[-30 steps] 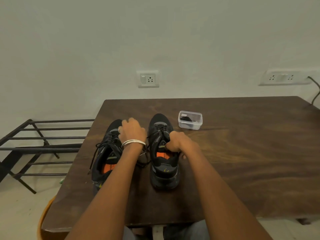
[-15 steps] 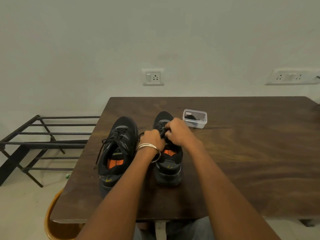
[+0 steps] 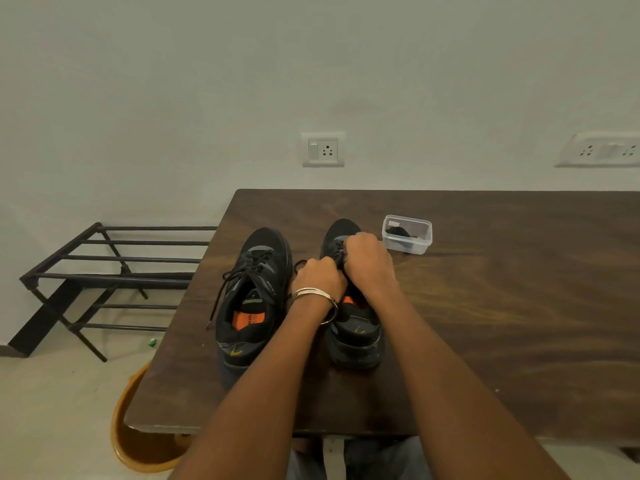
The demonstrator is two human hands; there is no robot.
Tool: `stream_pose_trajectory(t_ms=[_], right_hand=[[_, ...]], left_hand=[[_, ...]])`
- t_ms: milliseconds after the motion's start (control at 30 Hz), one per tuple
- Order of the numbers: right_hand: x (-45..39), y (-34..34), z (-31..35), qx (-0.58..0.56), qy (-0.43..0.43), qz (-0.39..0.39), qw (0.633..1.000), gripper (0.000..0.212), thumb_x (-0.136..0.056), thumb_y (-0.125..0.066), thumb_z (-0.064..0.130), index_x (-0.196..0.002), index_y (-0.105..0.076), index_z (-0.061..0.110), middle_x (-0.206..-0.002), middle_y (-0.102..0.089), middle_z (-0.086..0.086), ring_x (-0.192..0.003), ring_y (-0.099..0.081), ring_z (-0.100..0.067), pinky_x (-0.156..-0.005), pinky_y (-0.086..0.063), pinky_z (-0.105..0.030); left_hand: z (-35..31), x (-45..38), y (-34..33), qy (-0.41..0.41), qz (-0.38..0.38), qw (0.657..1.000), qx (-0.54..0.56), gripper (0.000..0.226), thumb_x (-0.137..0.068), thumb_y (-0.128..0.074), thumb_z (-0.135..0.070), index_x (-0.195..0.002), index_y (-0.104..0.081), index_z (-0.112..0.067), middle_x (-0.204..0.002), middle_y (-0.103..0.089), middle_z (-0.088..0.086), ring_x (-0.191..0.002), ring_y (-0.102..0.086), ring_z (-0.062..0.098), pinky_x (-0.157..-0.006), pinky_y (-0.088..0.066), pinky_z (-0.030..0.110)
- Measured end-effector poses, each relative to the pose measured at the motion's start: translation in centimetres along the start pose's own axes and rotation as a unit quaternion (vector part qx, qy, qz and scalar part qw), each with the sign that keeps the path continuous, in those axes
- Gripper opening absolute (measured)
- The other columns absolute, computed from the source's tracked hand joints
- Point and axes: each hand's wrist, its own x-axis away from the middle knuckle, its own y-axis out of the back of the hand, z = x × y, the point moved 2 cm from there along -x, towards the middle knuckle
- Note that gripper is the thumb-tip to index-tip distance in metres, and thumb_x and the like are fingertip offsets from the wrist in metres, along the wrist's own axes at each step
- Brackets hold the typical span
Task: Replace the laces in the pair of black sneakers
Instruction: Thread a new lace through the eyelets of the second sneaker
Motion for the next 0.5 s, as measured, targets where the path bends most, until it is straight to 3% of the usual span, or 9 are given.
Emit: stream_pose_trajectory(t_ms=[67, 133, 233, 300, 400, 500], right_hand=[[-0.1, -0.1, -0.3, -0.043, -0.019, -0.022, 0.999, 0.016, -0.09, -0.053, 0.006, -0.1, -0.065, 0.003, -0.104, -0.064, -0.015, -0.097, -0.063, -0.033, -0.073, -0.048, -0.037], [-0.3, -0.2, -1.2, -0.128, -0.099, -0.053, 0.985, 0.015, -0.09, -0.056, 0.011, -0.098, -0.066, 0.003, -0.099, -0.067, -0.016, -0.094, -0.063, -0.032, -0.072, -0.047, -0.035], [-0.5, -0.9, -3.4, -0.342, -0.283, -0.037, 0.895, 0.018, -0.087, -0.054, 0.011, -0.096, -0.065, 0.001, -0.1, -0.068, -0.019, -0.089, -0.064, -0.032, -0.066, -0.046, -0.035], [-0.5, -1.4, -4.4, -0.44, -0.33, 0.001, 0.835, 0.017, -0.084, -0.052, 0.01, -0.094, -0.064, 0.002, -0.101, -0.068, -0.019, -0.076, -0.062, -0.027, -0.06, -0.048, -0.036], [-0.8, -0.4, -3.9, -0.437, -0.264, 0.007, 0.86, 0.012, -0.085, -0.053, 0.004, -0.089, -0.061, 0.011, -0.091, -0.062, -0.01, -0.076, -0.057, -0.021, -0.067, -0.051, -0.036], [-1.3, 0.3, -3.1, -0.284, -0.141, 0.02, 0.948, 0.022, -0.086, -0.064, 0.015, -0.106, -0.066, 0.023, -0.116, -0.059, -0.003, -0.112, -0.054, -0.024, -0.096, -0.048, -0.046]], left_hand=[[-0.1, 0.1, -0.1, 0.004, 0.0, 1.0, -0.003, 0.032, -0.098, -0.043, -0.03, -0.113, -0.058, -0.005, -0.116, -0.06, 0.017, -0.105, -0.058, 0.035, -0.076, -0.042, 0.039], [-0.2, 0.1, -0.1, 0.004, 0.002, 1.0, -0.003, 0.032, -0.098, -0.044, -0.029, -0.114, -0.058, -0.005, -0.117, -0.059, 0.017, -0.105, -0.058, 0.036, -0.079, -0.045, 0.04], [-0.5, 0.3, 0.0, 0.008, 0.002, 1.0, -0.003, 0.03, -0.098, -0.043, -0.027, -0.114, -0.058, -0.006, -0.117, -0.057, 0.016, -0.105, -0.057, 0.036, -0.081, -0.046, 0.041], [-0.6, 0.3, -0.1, 0.009, 0.003, 1.0, -0.004, 0.03, -0.098, -0.043, -0.027, -0.113, -0.058, -0.007, -0.117, -0.056, 0.016, -0.105, -0.057, 0.036, -0.079, -0.045, 0.04], [-0.6, 0.2, 0.0, 0.012, 0.014, 1.0, 0.003, 0.029, -0.098, -0.044, -0.027, -0.113, -0.058, -0.007, -0.116, -0.057, 0.015, -0.103, -0.058, 0.035, -0.075, -0.042, 0.039], [-0.5, 0.3, -0.1, 0.021, 0.025, 0.999, 0.013, 0.03, -0.097, -0.045, -0.028, -0.113, -0.058, -0.007, -0.116, -0.058, 0.015, -0.103, -0.059, 0.034, -0.074, -0.042, 0.038]])
